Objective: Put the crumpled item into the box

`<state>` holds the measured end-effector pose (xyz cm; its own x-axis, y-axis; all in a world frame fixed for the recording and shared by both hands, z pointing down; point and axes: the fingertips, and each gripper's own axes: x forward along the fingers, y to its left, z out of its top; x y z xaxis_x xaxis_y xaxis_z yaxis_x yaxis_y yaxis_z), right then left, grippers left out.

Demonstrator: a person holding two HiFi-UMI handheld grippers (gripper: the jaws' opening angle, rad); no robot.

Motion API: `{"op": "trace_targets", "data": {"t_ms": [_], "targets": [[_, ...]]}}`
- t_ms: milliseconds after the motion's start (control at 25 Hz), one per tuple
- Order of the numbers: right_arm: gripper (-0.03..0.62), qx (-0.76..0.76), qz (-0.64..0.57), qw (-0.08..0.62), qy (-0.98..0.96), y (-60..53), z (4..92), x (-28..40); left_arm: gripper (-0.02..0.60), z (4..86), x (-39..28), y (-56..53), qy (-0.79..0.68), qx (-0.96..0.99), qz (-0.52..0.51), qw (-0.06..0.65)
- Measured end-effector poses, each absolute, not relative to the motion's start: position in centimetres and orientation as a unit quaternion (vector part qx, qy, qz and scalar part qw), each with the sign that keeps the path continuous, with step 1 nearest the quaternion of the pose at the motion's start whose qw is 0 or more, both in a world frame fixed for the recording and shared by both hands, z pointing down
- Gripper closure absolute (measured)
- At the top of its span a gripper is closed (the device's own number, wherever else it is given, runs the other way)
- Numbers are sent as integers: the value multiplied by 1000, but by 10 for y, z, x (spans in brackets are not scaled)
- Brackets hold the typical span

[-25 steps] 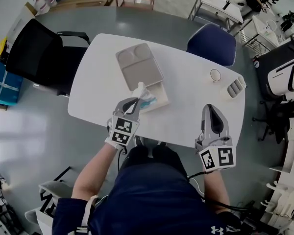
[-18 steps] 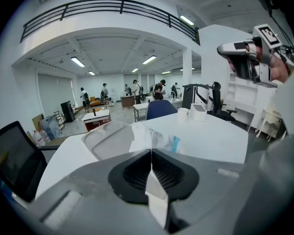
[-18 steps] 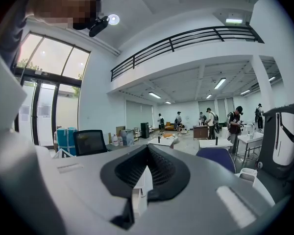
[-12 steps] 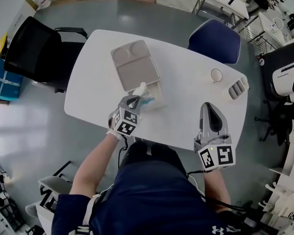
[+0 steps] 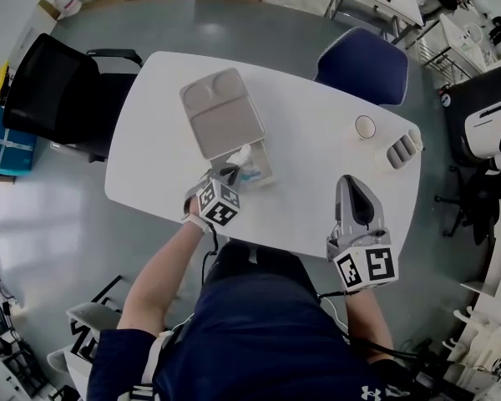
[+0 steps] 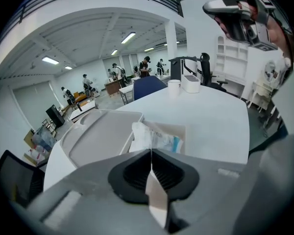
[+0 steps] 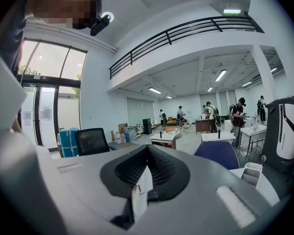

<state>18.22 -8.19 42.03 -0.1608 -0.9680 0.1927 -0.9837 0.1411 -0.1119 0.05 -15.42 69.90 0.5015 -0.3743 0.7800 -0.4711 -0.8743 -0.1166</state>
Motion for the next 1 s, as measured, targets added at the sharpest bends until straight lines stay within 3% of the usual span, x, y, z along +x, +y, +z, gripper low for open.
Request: {"op": "trace_targets", "data": {"t_ms": [440,720,1000], "targets": [[592,663,110,35,-739,-76,421,201,571,729,18,-158,-200,839,502,71],[592,668,113,33,-735,-75,423,207,449,717,22,-168,-229,848,473,68],[592,661,110,30,-741,-80,420,204,445,658,19,-174,-272,874,394,78]]}}
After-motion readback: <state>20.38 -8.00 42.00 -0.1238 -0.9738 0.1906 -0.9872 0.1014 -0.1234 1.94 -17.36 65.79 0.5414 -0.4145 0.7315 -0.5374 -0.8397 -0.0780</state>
